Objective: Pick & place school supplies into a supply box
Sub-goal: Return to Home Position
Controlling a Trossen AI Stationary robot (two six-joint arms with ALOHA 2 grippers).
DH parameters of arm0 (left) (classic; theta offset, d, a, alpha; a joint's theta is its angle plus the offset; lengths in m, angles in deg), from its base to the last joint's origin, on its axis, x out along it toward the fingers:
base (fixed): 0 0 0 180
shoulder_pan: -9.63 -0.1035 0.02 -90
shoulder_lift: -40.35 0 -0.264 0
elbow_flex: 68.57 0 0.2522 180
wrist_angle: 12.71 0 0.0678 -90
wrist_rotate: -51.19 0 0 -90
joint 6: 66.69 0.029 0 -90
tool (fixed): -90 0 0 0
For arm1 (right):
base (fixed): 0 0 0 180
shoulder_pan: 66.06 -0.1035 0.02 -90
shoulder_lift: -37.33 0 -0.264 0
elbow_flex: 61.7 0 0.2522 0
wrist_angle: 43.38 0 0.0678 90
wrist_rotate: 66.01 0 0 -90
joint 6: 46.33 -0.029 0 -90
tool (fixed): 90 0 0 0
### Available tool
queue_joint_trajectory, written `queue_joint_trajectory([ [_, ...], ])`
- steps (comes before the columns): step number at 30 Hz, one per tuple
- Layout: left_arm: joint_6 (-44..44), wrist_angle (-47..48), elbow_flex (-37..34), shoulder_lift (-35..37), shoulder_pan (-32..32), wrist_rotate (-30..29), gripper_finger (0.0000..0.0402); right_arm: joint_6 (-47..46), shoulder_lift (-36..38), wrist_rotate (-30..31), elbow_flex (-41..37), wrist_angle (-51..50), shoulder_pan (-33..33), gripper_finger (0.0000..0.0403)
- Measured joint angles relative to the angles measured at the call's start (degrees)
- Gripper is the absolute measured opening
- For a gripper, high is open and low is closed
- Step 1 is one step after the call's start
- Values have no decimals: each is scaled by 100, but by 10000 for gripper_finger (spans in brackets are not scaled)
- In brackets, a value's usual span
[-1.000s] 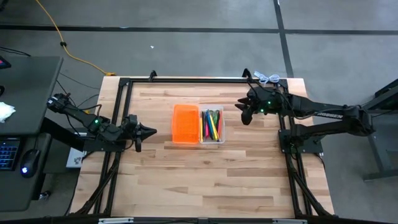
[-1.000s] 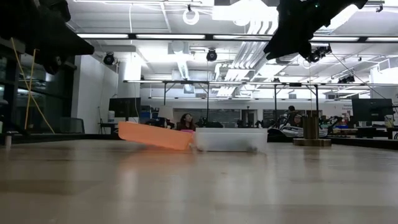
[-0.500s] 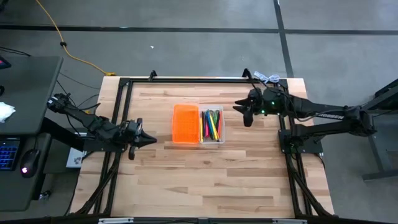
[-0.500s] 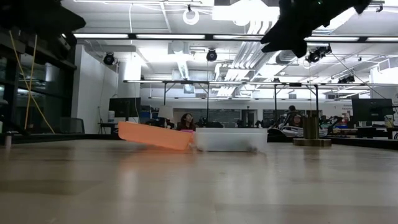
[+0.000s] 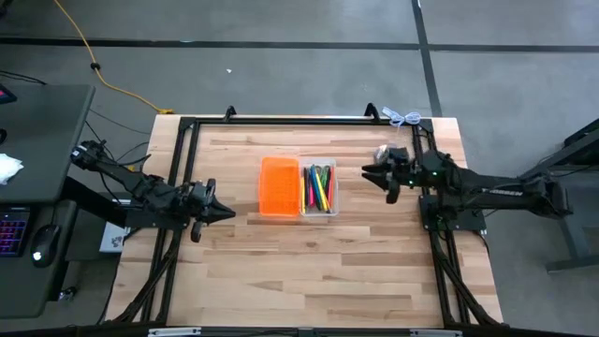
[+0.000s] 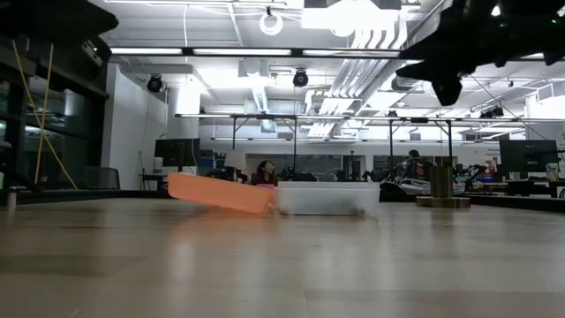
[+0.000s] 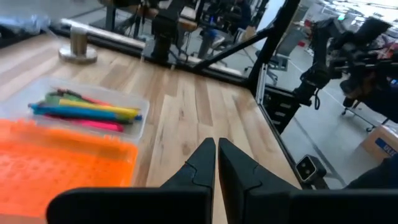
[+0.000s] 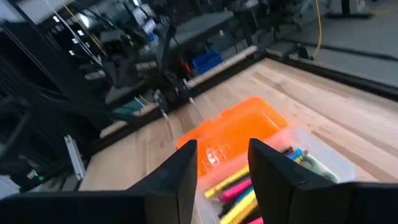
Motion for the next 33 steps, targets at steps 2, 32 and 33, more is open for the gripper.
queue_joint_trajectory([
  [2, 169, -189, -4, 31, 0, 16, 49, -3, 321, 31, -142, 36, 0, 119],
  [32, 997, -1428, -1542, 2072, 0, 483, 49, -390, 2984, 32, -1086, -422, 0, 119],
  [33, 959, -1466, -1612, 2072, 2, 599, 49, -419, 2978, 28, -1086, -445, -1, 119],
])
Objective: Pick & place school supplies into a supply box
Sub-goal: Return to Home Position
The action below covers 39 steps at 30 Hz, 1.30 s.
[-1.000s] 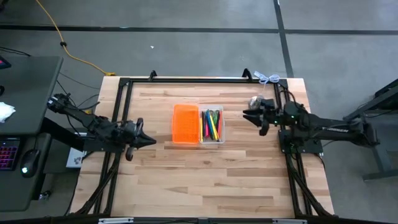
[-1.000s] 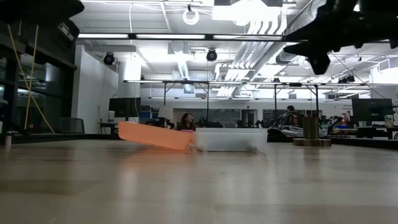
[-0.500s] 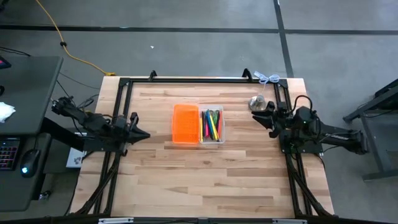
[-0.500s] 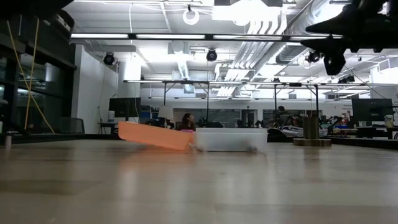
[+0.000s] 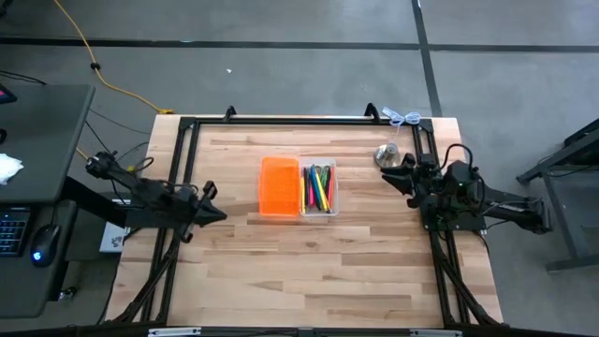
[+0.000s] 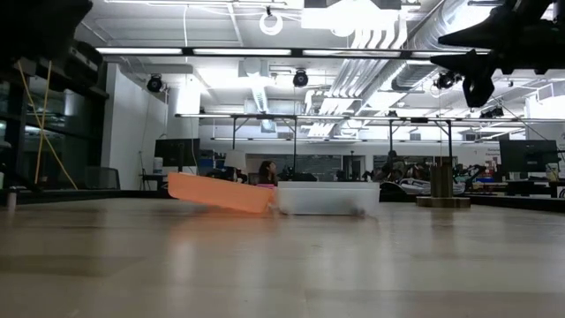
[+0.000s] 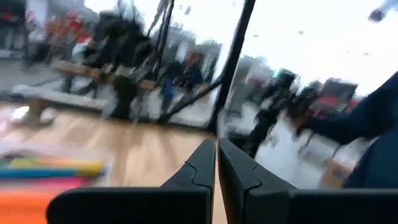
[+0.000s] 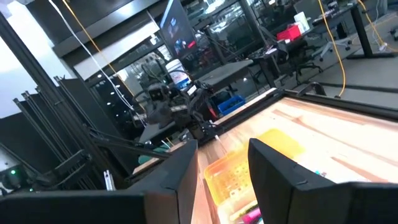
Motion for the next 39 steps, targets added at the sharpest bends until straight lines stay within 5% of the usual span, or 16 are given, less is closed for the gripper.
queue_joint_trajectory([
  [18, 190, 43, -5, 7, -4, 188, 49, 152, 90, -227, 4, 227, -4, 119],
  [31, 152, 68, -10, 7, 0, -406, 49, 489, 165, 1275, 4, -601, -4, 119],
  [39, 135, 73, -16, 7, 1, -449, 49, 490, 518, 1011, 9, -792, -4, 119],
])
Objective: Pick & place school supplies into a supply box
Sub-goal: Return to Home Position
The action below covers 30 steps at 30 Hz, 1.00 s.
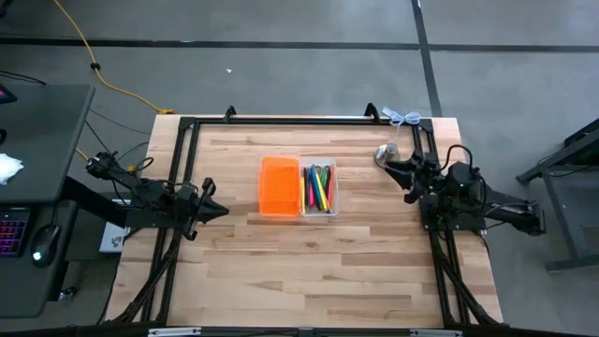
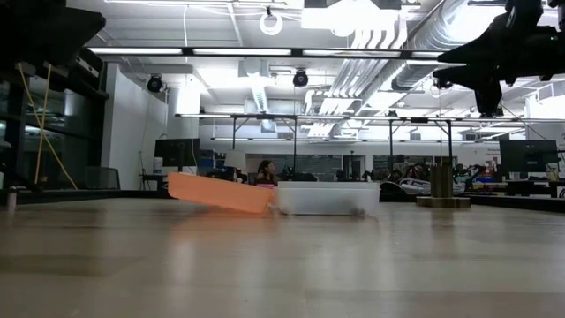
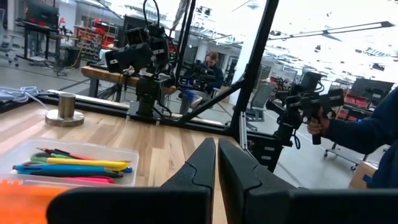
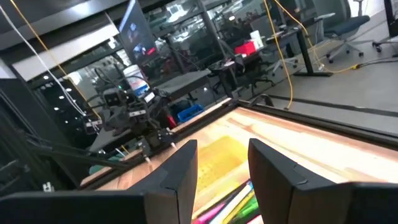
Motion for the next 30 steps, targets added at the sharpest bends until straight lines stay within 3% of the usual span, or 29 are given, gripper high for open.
queue_joint_trajectory([
  [11, 30, 44, 0, 0, 0, -234, 49, 290, -13, 163, 0, -89, 0, 119],
  [19, 63, 43, 0, 0, -1, -767, 49, 298, -13, -154, 0, -97, 0, 119],
  [30, 63, 296, -2, 0, 0, -737, 49, 298, -13, -165, 0, -102, 0, 119],
])
